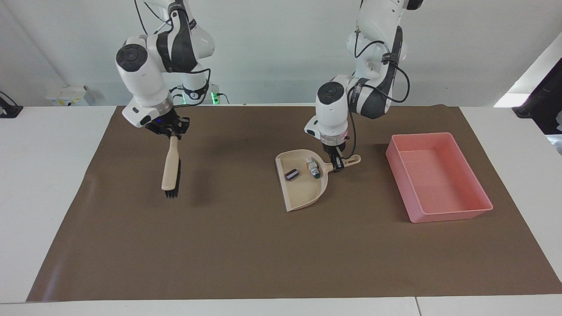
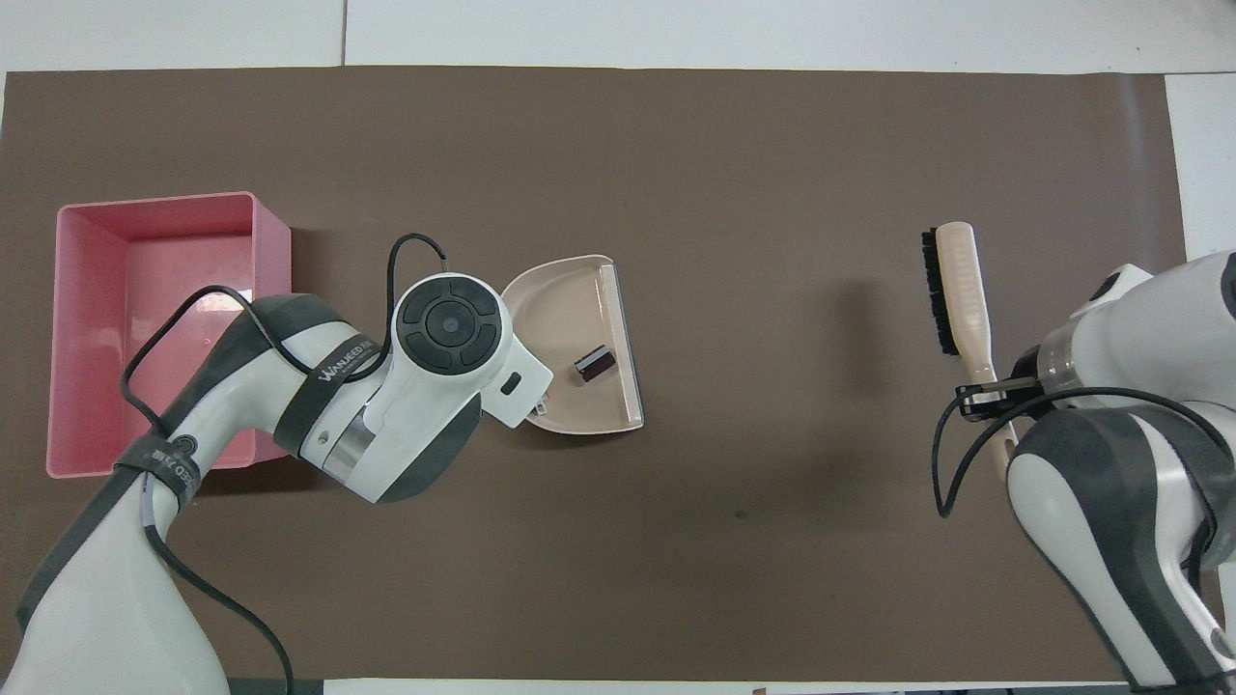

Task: Clean e-waste and dump in bin
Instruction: 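Draw the brush back with the right gripper toward its start spot, then lift the dustpan with the left gripper and carry it over the bin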

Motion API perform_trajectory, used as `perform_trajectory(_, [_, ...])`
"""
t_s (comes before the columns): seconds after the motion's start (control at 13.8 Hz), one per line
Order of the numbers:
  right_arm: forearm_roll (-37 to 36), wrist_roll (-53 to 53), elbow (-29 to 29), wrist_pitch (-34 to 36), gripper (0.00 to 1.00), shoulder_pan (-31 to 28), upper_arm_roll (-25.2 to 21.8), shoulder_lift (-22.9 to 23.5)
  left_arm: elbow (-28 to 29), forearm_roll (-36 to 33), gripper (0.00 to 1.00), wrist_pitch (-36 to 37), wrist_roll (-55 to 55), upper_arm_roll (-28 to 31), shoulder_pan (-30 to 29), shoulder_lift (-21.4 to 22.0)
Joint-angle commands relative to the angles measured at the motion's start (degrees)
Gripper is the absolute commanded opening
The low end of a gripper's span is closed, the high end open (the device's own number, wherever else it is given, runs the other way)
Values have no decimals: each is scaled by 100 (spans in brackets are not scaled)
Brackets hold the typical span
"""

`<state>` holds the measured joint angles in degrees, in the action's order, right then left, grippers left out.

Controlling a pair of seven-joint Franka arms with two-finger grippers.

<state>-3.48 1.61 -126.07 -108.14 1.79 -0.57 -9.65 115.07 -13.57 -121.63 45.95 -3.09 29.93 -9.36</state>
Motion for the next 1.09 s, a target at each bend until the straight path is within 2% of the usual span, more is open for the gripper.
perform_trajectory(0.0, [-363,410,-233,-469,0,-424,92,138,200,196,0,-168,133,1,-171,409])
perform_trajectory(0.15, [-496,533,-348,-874,0,-644,92,322,200,310,0,-168,290,1,-207,488])
perform_trajectory(0.65, [-505,516,-550,-1129,0,-663,92,306,209,856,0,-54,1117,1,-663,866])
perform_trajectory(1.02, [-479,472,-779,-1499,0,-1067,101,455,244,1399,0,147,1968,1,-1172,1173])
